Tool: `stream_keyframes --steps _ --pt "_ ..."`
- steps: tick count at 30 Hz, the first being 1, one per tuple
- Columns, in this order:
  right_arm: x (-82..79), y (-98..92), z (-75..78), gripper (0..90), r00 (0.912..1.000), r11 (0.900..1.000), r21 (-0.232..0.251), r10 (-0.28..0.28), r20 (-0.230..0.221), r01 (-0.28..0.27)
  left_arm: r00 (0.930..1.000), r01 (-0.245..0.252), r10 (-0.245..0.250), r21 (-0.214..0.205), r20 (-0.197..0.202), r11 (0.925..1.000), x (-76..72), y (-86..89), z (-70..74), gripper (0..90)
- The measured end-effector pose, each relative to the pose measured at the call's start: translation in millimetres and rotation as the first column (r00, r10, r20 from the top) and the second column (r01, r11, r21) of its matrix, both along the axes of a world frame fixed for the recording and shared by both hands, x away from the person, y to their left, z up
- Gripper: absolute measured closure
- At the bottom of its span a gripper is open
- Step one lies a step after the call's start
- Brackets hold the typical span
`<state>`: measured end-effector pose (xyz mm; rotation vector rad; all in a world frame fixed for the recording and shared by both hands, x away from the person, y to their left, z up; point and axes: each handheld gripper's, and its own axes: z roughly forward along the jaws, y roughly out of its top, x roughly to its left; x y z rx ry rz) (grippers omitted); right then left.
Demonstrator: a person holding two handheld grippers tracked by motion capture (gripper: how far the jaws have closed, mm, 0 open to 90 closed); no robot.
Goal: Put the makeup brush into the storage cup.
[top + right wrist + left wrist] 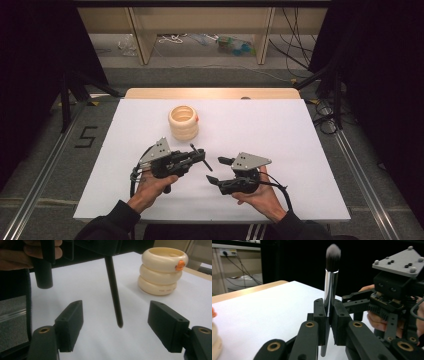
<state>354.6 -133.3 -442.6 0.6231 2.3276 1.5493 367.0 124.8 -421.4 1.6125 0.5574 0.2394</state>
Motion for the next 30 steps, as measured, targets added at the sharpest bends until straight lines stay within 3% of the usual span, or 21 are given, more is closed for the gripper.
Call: stream_keyframes --steps 2,4,7,8,9,13,14,18,19,22,23,30 --pt "0.0 -2.0 0.3 27.7 0.9998 0.9999 -0.009 -0.009 -0.019 0.009 0.9995 -0.027 0.027 0.003 -0.014 0.9996 0.1 1.4 -0.3 83.2" --pt "1.1 -4.7 0.6 26.7 0.9996 0.9994 -0.023 -0.027 -0.011 0.027 0.9995 -0.031 0.031 0.016 -0.005 0.9994 1.8 3.5 -0.4 83.2" --pt "3.4 -8.0 0.2 24.4 0.9993 0.9993 -0.005 -0.037 -0.004 0.037 0.9979 -0.06 0.061 0.017 -0.021 0.998 1.9 5.0 -0.7 83.1" --pt "2.5 -10.4 1.8 24.3 0.9986 0.9986 -0.024 -0.048 -0.021 0.048 0.9973 -0.069 0.069 0.02 -0.024 0.9974 2.0 5.6 -0.6 83.2" --pt "2.7 -11.9 2.4 24.1 0.9982 0.9981 -0.024 -0.057 -0.018 0.057 0.998 -0.063 0.064 0.029 -0.006 0.9976 3.4 6.6 -0.3 83.2" --pt "4.1 -20.5 5.5 21.4 0.9958 0.9945 -0.052 -0.09 0.014 0.091 0.9957 -0.093 0.093 0.036 -0.001 0.995 4.0 8.7 0.0 83.2" --pt "5.6 -22.7 5.5 21.0 0.995 0.9947 -0.039 -0.094 0.033 0.095 0.9947 -0.103 0.103 0.027 -0.006 0.9944 3.9 9.1 0.1 83.1" --pt "5.6 -35.3 9.5 18.0 0.9893 0.9887 -0.037 -0.145 0.018 0.145 0.9913 -0.132 0.132 0.03 0.002 0.9908 5.5 13.2 1.4 83.1" --pt "7.2 -38.7 9.8 17.7 0.9875 0.9877 -0.027 -0.153 0.04 0.154 0.9903 -0.139 0.139 0.034 0.003 0.9897 5.8 14.4 1.6 83.1" --pt "6.8 -47.8 11.8 17.4 0.9858 0.9858 -0.022 -0.166 0.022 0.167 0.9874 -0.158 0.158 0.031 -0.008 0.987 6.6 15.8 1.6 83.2" --pt "6.6 -51.8 13.0 17.4 0.9825 0.9827 -0.031 -0.181 0.041 0.183 0.9877 -0.156 0.156 0.036 0.0 0.9871 7.2 16.7 2.0 83.2" --pt "3.1 -69.6 12.5 16.9 0.9737 0.9734 -0.024 -0.228 0.003 0.228 0.983 -0.183 0.184 0.04 -0.008 0.9823 8.7 18.8 3.2 83.2"
